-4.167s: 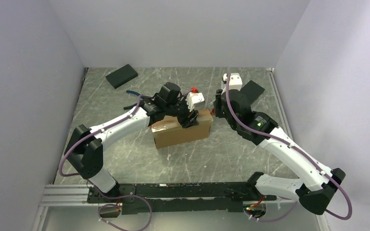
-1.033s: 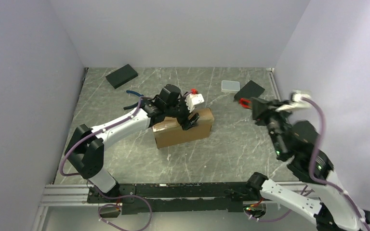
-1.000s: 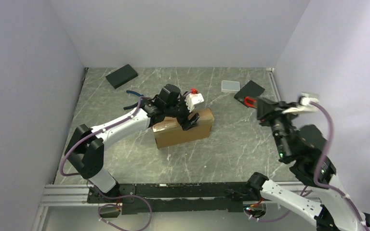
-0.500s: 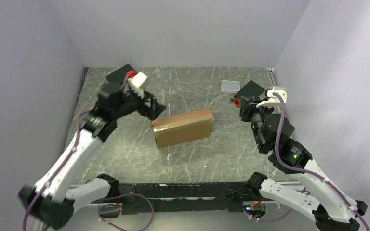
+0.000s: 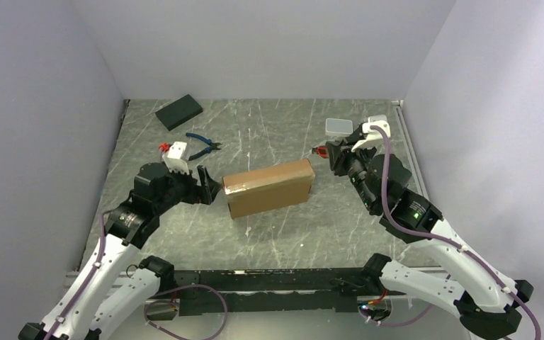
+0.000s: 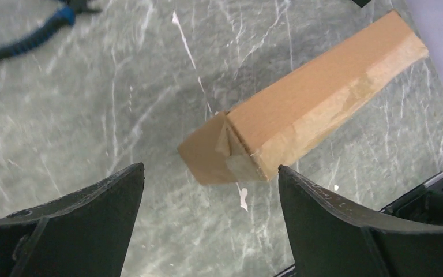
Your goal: Unpack the express box
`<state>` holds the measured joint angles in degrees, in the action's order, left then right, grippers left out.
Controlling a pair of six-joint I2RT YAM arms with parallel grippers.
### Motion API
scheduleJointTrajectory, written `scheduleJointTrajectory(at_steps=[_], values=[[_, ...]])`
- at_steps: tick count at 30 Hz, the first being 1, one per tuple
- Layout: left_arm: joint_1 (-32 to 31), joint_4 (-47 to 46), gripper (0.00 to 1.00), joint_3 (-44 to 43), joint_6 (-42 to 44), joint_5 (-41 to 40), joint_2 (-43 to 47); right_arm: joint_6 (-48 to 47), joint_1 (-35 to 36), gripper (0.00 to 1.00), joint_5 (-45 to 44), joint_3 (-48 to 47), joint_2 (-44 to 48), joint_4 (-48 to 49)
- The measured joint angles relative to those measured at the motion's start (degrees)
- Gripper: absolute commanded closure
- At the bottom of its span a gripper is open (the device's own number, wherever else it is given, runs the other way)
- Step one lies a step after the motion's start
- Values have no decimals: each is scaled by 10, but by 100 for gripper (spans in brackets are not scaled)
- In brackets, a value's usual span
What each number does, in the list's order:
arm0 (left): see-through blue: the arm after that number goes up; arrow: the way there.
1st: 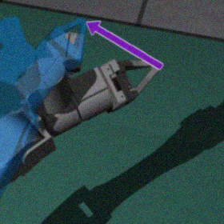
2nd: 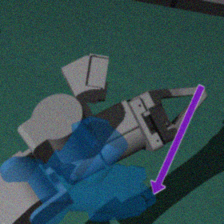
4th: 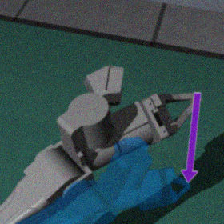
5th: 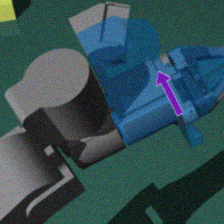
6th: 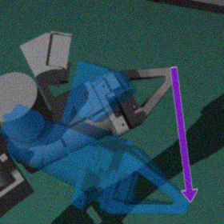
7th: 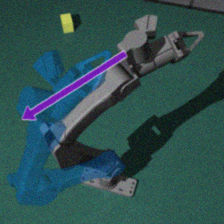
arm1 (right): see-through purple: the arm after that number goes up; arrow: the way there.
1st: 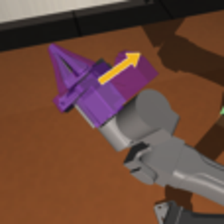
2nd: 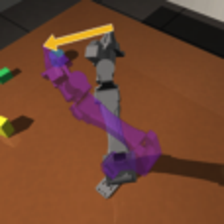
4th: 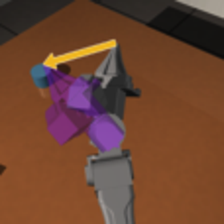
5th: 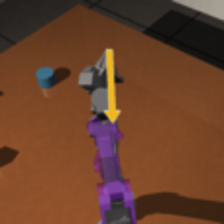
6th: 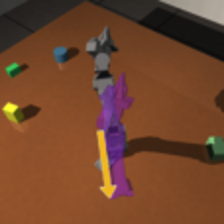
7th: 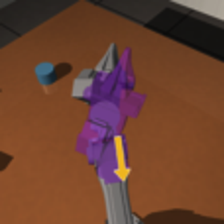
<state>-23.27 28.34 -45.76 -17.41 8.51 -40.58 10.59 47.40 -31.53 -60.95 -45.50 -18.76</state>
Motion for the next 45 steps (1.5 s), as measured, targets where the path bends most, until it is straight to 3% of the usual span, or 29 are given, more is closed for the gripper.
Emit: scheduleJointTrajectory(at_steps=[3, 9, 21, 25, 28, 33, 37, 40, 45], values=[[2, -1, 6, 37, -65, -15, 11, 0, 0, 100, 19, 0, -8, 0], [3, -53, 11, 46, -180, 12, -17, 3, 0, 100, 40, 0, -9, 0], [5, -274, 21, 75, -291, 200, -171, 12, 0, 100, 64, 0, -9, 0], [-9, -371, 19, 105, -339, 240, -200, 12, 0, 100, 66, 0, -12, 0], [-41, -418, 11, 109, -357, 247, -228, 12, 0, 100, 67, 0, -19, 2], [-96, -526, 4, 109, -363, 274, -302, 12, 0, 100, 77, -5, -40, 3], [-93, -549, 1, 109, -340, 287, -331, 12, 0, 100, 91, -21, -59, -1], [-82, -520, 0, 111, -282, 271, -292, 11, 0, 100, 99, -31, -66, -5], [-77, -447, 1, 127, -142, 214, -135, 9, 0, 100, 118, -42, -74, -15]])
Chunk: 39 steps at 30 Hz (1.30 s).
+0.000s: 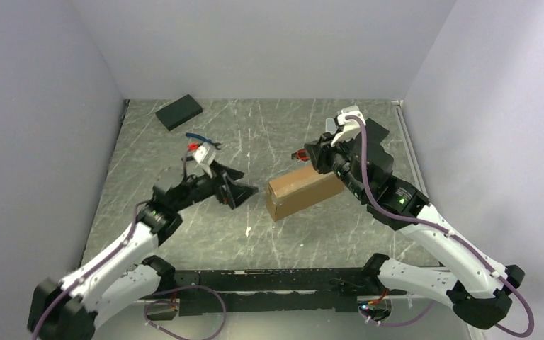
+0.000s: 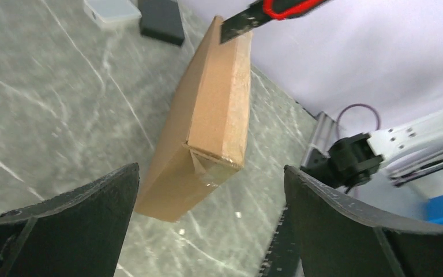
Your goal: Unpack the express box
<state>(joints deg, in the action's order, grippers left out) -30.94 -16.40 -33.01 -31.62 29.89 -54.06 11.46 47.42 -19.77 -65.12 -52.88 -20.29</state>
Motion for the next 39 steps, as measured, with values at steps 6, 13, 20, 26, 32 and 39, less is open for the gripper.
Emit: scheduleJointTrajectory(at_steps=[6, 13, 20, 26, 32, 39], values=[[-45, -56, 1, 116, 146, -44, 115, -7, 0, 100, 28, -7, -26, -2], [-107, -154, 2, 171, 254, -73, 10, -13, 0, 100, 52, -10, -40, -3], [-108, -284, 2, 174, 295, -68, -119, -7, 0, 100, 84, -22, -48, -8], [-108, -385, 1, 166, 285, -55, -199, 5, 2, 100, 101, -22, -49, -22], [-113, -469, 1, 153, 260, -42, -254, 7, 5, 100, 119, -20, -46, -32], [-119, -506, 3, 129, 249, -31, -296, 7, 14, 100, 123, -18, -39, -38]])
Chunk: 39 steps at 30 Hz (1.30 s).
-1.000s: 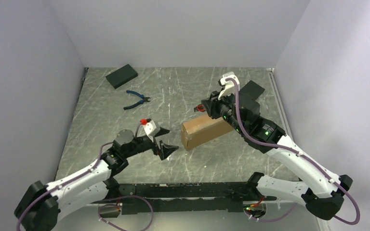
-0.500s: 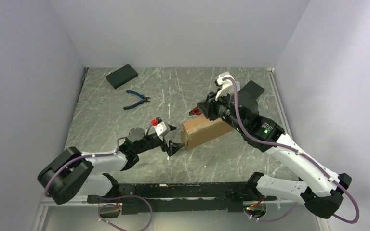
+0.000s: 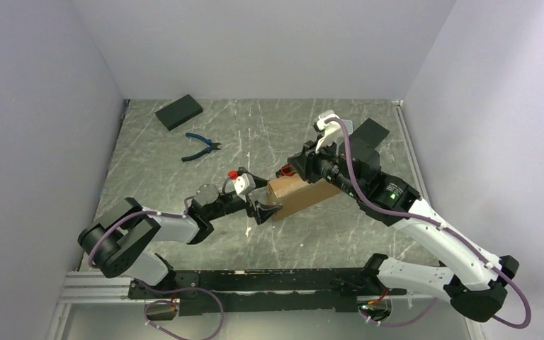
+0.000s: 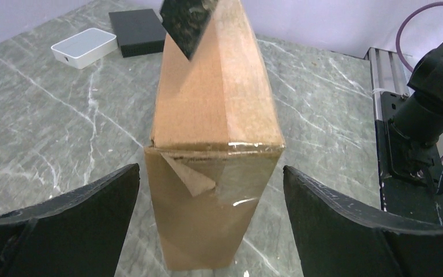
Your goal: Unpack the express box
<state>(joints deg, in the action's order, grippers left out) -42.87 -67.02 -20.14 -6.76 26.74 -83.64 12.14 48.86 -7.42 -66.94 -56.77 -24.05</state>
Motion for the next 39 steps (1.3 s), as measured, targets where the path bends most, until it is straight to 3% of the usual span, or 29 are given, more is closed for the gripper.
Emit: scheduleJointTrajectory(at_steps=[20, 39], values=[[-9, -21, 16, -13, 2, -31, -35, -7, 139, 100, -162, -28, -41, -32], [-12, -12, 19, -13, 8, -31, -31, -15, 167, 100, -209, -40, -77, -33]])
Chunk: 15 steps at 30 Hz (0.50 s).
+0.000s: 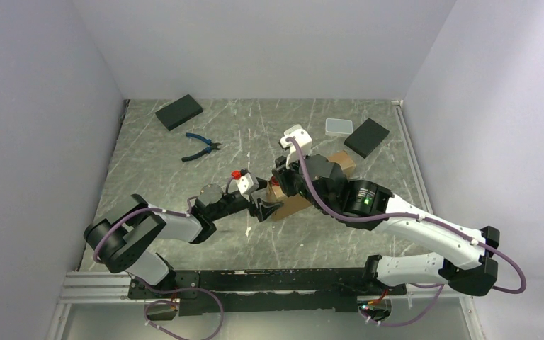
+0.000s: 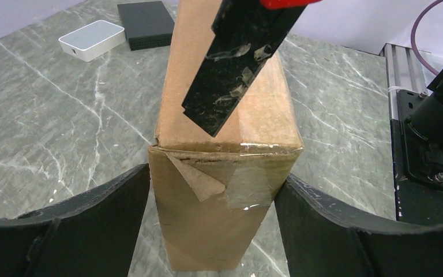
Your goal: Unpack the express box
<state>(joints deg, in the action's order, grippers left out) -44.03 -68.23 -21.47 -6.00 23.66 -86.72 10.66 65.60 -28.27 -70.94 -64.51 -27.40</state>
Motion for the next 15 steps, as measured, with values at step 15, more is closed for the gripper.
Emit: scheduleJointTrajectory(at_steps=[15], values=[[0, 2, 21, 0, 4, 0, 0, 0, 3, 100, -4, -5, -15, -3]])
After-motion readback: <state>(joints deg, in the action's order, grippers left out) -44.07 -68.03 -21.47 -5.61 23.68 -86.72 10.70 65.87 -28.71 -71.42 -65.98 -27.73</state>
